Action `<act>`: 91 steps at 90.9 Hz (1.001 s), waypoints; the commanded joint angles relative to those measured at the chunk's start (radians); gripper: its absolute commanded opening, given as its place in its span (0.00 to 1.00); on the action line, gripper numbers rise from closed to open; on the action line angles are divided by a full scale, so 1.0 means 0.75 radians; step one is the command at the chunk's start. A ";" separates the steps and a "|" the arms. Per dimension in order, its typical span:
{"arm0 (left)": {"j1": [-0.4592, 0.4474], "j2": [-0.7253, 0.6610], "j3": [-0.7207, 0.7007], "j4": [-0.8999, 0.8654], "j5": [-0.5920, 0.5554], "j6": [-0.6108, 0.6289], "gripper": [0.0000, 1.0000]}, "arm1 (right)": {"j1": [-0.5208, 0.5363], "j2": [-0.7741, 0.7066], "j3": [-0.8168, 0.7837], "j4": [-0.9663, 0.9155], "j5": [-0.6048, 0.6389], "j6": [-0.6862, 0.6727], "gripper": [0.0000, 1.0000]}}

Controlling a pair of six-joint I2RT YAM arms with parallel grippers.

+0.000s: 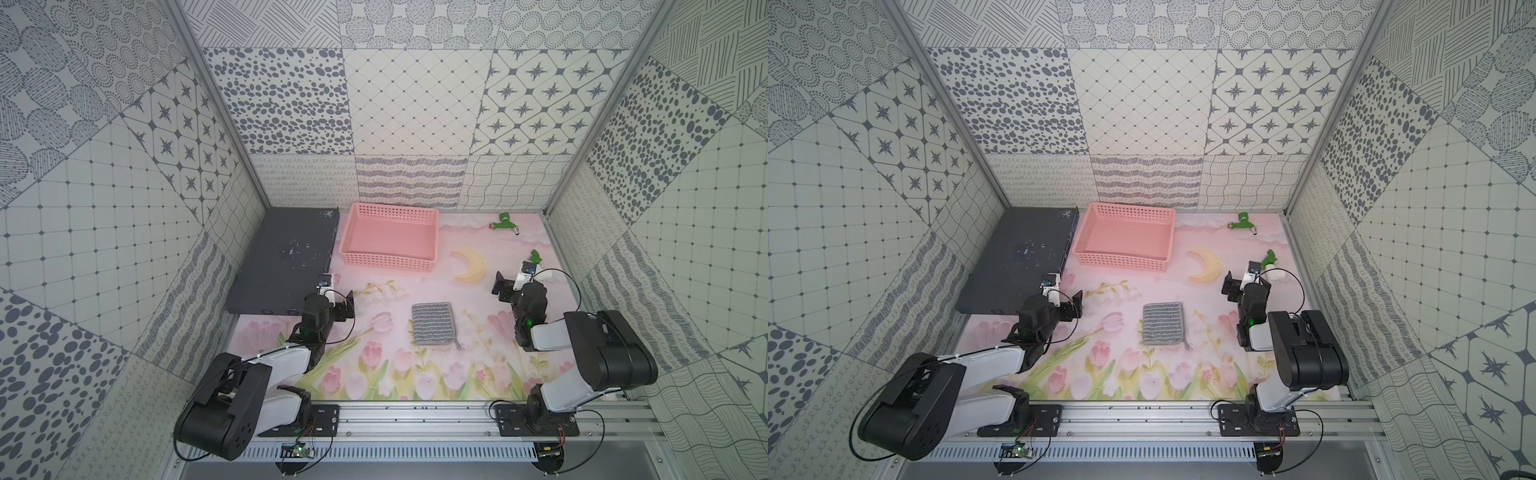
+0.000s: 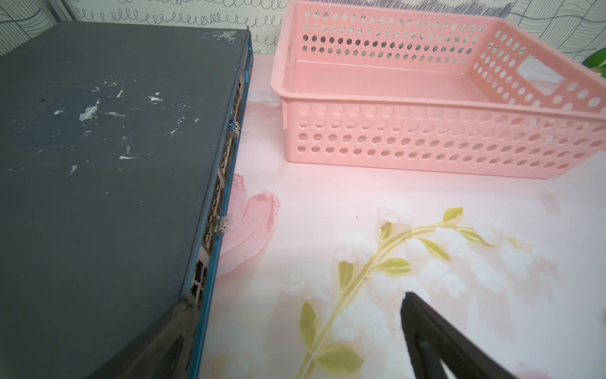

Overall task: Fold the square dishcloth
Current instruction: Reset both arms

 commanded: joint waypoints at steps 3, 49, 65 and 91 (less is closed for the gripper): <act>0.049 0.151 0.000 0.368 0.104 0.108 0.99 | -0.003 -0.004 0.036 0.020 0.013 -0.005 0.97; 0.205 0.363 0.214 0.126 0.366 0.019 0.99 | -0.003 -0.004 0.036 0.020 0.013 -0.005 0.97; 0.206 0.365 0.217 0.132 0.367 0.018 0.99 | -0.003 -0.004 0.034 0.020 0.012 -0.004 0.97; 0.207 0.368 0.220 0.130 0.349 0.013 0.99 | -0.003 -0.004 0.037 0.018 0.017 -0.004 0.97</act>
